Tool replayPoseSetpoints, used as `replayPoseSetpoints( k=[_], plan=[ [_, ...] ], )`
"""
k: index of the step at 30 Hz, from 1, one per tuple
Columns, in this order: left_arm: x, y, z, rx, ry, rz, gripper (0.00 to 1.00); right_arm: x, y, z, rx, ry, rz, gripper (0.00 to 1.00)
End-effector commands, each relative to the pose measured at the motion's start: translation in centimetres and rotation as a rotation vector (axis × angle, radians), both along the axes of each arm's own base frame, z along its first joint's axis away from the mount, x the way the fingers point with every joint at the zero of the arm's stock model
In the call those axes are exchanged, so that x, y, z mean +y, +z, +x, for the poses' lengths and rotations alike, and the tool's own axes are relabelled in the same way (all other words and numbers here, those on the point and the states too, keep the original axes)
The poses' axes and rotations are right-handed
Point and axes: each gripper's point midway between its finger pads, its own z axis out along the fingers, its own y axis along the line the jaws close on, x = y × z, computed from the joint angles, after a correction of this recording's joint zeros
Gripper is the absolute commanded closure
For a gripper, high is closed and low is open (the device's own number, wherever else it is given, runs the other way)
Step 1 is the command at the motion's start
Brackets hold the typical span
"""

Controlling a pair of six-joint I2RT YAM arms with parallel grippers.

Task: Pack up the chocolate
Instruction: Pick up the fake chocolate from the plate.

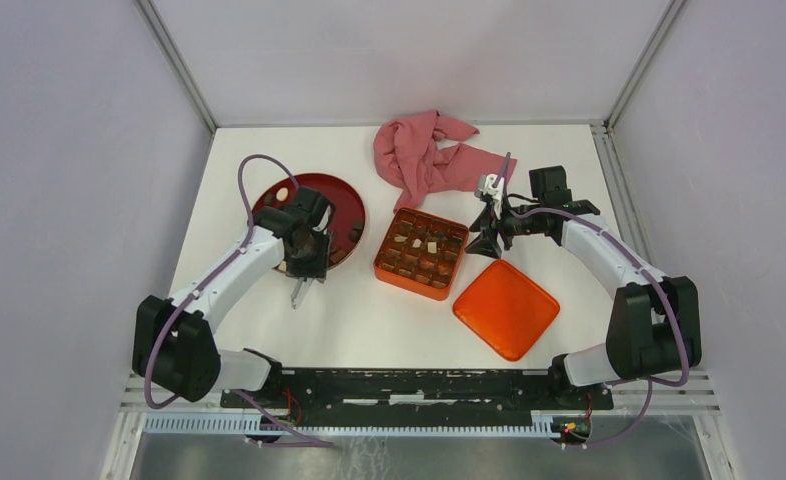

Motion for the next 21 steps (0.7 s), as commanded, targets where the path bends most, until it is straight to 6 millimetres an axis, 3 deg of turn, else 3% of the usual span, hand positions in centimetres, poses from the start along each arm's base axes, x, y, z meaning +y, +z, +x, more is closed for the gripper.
replayPoseSetpoints(
  k=[1, 21],
  plan=[
    [0.1, 0.5, 0.7, -0.026, 0.033, -0.001, 0.55, 0.4, 1.7, 0.7, -0.050, 0.026, 0.030, 0.37],
    [-0.7, -1.1, 0.7, 0.034, 0.006, -0.012, 0.53, 0.4, 1.8, 0.7, -0.056, 0.027, 0.029, 0.37]
  ],
)
